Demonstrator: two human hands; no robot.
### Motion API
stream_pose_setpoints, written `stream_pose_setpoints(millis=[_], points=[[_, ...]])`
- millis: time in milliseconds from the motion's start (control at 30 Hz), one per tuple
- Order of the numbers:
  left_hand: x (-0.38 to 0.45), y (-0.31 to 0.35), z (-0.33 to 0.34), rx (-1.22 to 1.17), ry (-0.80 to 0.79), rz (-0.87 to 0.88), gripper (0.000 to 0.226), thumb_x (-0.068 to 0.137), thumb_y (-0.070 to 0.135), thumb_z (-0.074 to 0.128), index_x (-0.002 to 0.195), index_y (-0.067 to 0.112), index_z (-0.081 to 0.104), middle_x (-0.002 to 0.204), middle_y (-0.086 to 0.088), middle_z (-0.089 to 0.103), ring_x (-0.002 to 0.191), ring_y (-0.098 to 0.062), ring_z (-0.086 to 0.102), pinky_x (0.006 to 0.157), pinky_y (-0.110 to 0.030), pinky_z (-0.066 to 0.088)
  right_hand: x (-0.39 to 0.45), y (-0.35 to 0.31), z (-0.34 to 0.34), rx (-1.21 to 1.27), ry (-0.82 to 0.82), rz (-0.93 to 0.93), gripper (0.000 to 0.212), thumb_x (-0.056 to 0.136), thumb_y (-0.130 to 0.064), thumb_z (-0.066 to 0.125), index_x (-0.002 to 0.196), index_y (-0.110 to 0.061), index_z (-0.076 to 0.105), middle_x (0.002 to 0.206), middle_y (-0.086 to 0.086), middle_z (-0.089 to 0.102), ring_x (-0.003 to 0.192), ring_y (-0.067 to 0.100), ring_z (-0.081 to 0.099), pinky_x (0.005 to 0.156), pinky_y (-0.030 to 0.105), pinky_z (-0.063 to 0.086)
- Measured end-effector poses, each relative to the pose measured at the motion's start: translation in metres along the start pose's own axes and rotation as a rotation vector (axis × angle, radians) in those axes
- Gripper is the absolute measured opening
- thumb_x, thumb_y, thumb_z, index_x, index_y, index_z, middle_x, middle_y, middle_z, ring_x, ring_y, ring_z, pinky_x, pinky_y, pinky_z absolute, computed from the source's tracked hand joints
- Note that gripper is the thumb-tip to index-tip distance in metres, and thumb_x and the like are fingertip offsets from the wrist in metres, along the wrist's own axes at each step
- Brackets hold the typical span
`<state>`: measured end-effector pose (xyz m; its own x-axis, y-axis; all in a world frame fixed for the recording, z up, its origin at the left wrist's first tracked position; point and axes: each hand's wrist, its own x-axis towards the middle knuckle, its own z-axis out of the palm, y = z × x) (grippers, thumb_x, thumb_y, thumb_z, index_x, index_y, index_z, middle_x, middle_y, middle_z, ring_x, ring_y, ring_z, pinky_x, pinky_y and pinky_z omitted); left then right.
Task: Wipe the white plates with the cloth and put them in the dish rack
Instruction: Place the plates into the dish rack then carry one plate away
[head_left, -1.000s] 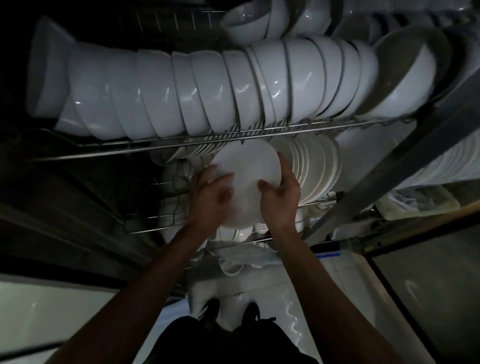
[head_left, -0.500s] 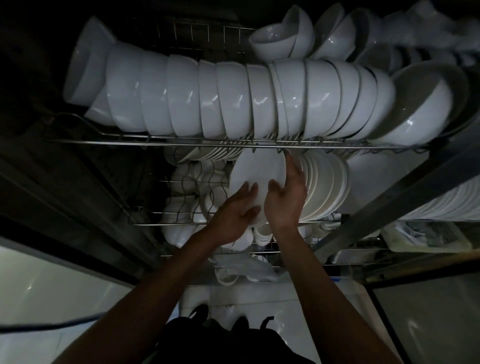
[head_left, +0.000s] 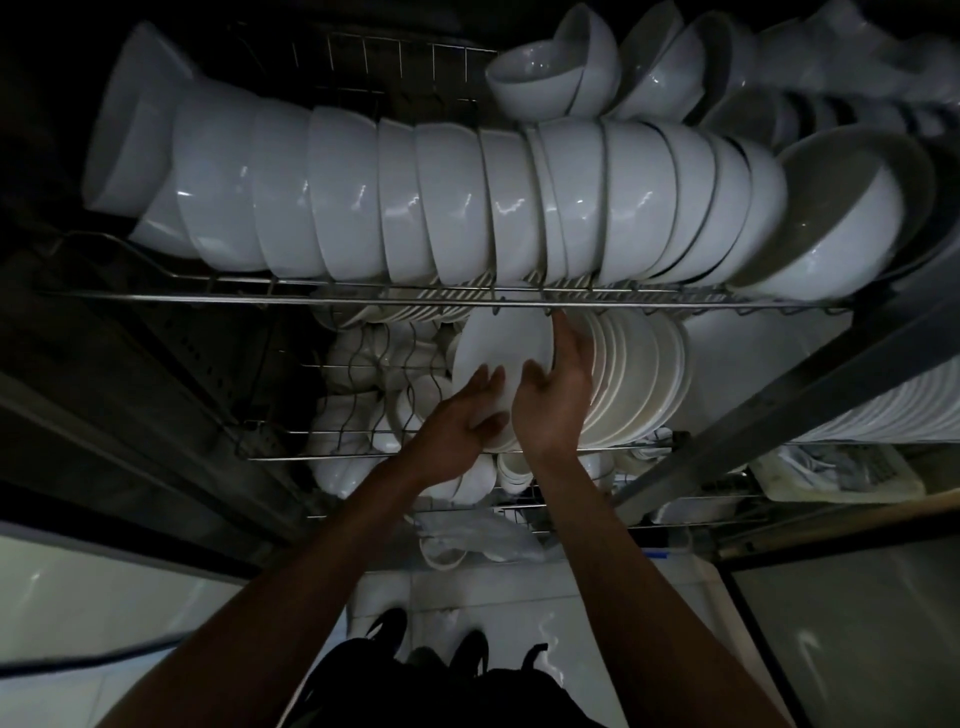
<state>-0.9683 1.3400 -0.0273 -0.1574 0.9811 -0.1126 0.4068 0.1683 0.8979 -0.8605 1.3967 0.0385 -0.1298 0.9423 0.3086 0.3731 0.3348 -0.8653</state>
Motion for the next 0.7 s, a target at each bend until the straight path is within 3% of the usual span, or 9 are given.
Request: stream_pose_setpoints(millis=[133, 233, 433, 600, 700], points=[[0.002, -0.011, -0.002, -0.058, 0.036, -0.017, 0.062, 0.1, 0.012, 0.058, 0.155, 0.02, 0.03, 0.167, -0.003, 0.011, 0.15, -0.011, 0.011, 0.124, -0.043, 0.022, -0.005, 0.005, 0.006, -0.005, -0.014, -0.009, 0.077, 0.084, 0.015, 0.053, 0.152, -0.019, 0.041, 0.138, 0.006, 0.044, 0.122, -0.002, 0.035, 0.097, -0.005, 0.021], [0.003, -0.018, -0.005, -0.105, 0.044, -0.038, 0.061, 0.099, 0.005, 0.059, 0.154, 0.016, 0.033, 0.167, -0.003, 0.011, 0.153, -0.017, 0.012, 0.123, -0.048, 0.024, -0.009, 0.01, 0.011, -0.007, -0.009, 0.007, 0.079, 0.085, 0.015, 0.053, 0.154, -0.018, 0.037, 0.144, 0.008, 0.042, 0.122, -0.009, 0.028, 0.098, -0.007, 0.017], [0.002, -0.028, -0.008, -0.104, 0.059, -0.029, 0.065, 0.097, 0.009, 0.064, 0.154, 0.022, 0.036, 0.167, 0.001, 0.014, 0.153, -0.016, 0.014, 0.122, -0.048, 0.027, -0.014, 0.016, 0.015, -0.057, -0.028, 0.0, 0.079, 0.088, 0.013, 0.053, 0.156, -0.017, 0.03, 0.148, 0.01, 0.04, 0.124, -0.009, 0.026, 0.098, -0.007, 0.015], [0.0, -0.023, -0.01, -0.08, 0.073, -0.033, 0.063, 0.097, 0.012, 0.065, 0.153, 0.021, 0.038, 0.166, 0.003, 0.018, 0.151, -0.013, 0.018, 0.122, -0.045, 0.027, -0.014, 0.015, 0.011, -0.069, -0.063, -0.018, 0.077, 0.09, 0.01, 0.053, 0.157, -0.017, 0.026, 0.15, 0.008, 0.035, 0.131, 0.001, 0.03, 0.108, 0.018, 0.027], [-0.003, -0.02, -0.012, -0.029, 0.078, -0.045, 0.063, 0.097, 0.017, 0.065, 0.153, 0.023, 0.037, 0.166, 0.004, 0.018, 0.15, -0.012, 0.019, 0.122, -0.042, 0.027, -0.013, 0.014, 0.009, -0.107, -0.063, -0.045, 0.079, 0.084, 0.013, 0.054, 0.155, -0.011, 0.029, 0.149, 0.012, 0.035, 0.139, 0.022, 0.033, 0.118, 0.037, 0.03]])
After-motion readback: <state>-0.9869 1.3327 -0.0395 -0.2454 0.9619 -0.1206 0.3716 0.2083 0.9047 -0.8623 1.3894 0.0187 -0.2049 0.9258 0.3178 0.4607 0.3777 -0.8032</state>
